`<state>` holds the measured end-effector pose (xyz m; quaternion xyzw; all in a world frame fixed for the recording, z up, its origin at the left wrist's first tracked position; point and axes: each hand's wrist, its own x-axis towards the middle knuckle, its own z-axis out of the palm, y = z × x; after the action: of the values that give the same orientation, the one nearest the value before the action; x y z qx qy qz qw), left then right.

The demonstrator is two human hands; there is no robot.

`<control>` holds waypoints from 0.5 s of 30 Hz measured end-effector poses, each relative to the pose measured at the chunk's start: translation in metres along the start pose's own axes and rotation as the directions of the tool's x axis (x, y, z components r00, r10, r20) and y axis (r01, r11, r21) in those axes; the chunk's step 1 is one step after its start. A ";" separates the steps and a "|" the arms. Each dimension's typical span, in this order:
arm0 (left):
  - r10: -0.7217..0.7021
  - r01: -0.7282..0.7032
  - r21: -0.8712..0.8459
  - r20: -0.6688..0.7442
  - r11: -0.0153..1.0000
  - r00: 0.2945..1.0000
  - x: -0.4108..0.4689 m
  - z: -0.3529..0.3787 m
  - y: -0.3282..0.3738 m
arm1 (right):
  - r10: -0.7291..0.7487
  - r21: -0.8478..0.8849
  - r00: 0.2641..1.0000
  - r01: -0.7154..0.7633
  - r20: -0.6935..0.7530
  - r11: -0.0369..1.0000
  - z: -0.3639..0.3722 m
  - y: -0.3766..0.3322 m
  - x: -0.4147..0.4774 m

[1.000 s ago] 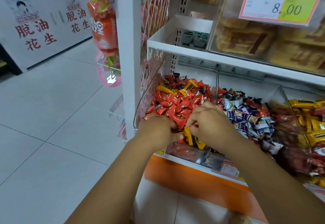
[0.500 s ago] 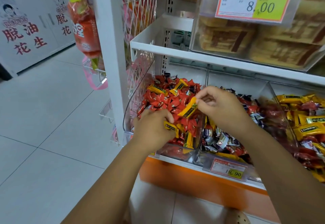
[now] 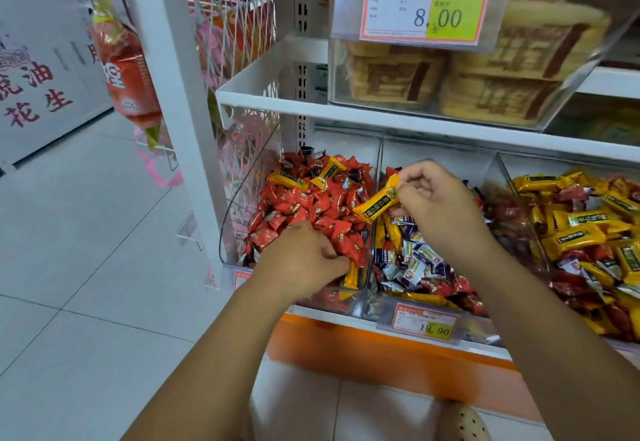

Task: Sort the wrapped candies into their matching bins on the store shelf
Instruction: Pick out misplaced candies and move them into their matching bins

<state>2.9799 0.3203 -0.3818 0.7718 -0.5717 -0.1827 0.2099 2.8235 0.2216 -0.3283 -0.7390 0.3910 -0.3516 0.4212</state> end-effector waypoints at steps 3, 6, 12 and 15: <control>-0.084 0.061 0.258 0.080 0.964 0.993 0.005 0.010 0.008 | -0.003 0.017 1.000 0.003 -0.002 1.000 -0.005 0.003 -0.004; -0.134 0.093 0.288 0.127 0.953 0.983 0.008 0.012 0.015 | 0.033 0.072 0.999 -0.031 -0.025 0.997 -0.012 0.006 -0.008; -0.164 0.171 -0.055 0.111 0.984 0.980 0.003 -0.015 0.002 | 0.117 0.137 0.992 -0.110 -0.046 0.985 -0.027 0.013 -0.008; -0.181 0.186 -0.231 0.042 0.955 0.983 -0.005 -0.032 -0.006 | 0.135 0.164 0.990 -0.127 -0.037 0.978 -0.031 0.011 -0.007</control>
<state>2.9997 0.3301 -0.3578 0.7894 -0.4742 -0.2753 0.2759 2.7912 0.2130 -0.3271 -0.6667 0.4190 -0.3710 0.4923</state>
